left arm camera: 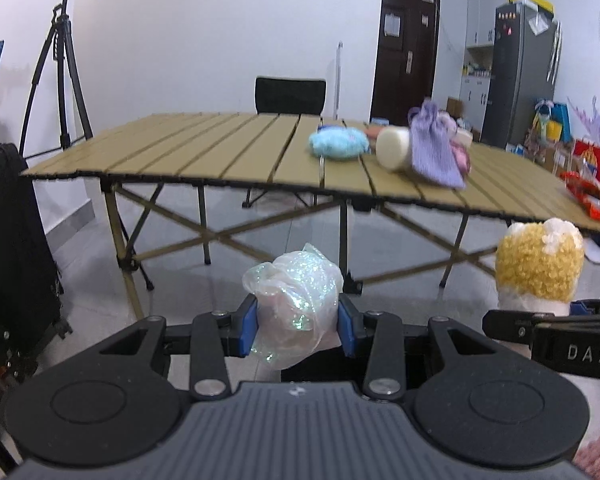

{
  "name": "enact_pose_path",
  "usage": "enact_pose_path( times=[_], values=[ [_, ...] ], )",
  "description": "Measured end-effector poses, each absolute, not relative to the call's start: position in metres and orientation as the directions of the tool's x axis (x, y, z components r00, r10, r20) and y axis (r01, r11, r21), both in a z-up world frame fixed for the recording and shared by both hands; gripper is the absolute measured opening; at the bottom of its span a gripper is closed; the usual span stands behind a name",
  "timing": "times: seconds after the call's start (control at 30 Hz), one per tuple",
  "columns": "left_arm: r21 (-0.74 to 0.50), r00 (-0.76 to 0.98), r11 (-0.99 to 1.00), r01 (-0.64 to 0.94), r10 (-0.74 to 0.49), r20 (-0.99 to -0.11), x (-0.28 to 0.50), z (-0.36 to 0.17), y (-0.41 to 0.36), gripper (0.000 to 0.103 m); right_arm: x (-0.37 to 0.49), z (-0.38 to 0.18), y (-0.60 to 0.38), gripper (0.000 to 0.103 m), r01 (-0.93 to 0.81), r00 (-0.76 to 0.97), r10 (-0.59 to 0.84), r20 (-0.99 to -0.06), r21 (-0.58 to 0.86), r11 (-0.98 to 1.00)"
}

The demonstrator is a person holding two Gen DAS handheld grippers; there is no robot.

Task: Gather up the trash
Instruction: 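Lift the plastic bag and yellow plush off the table toward the black bin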

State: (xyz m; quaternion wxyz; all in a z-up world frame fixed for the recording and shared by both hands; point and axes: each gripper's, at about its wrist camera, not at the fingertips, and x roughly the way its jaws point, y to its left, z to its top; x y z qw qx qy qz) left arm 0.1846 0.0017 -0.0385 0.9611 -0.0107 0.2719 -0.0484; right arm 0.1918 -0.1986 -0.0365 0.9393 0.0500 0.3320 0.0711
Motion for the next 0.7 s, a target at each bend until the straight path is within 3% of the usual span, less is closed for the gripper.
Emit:
enact_pose_path(
  times=[0.7],
  values=[
    [0.058, 0.653, 0.993, 0.105, -0.025, -0.757, 0.183, -0.135, -0.002, 0.040, 0.178, -0.146, -0.203, 0.046, -0.039, 0.589, 0.137, -0.797, 0.142, 0.989]
  ],
)
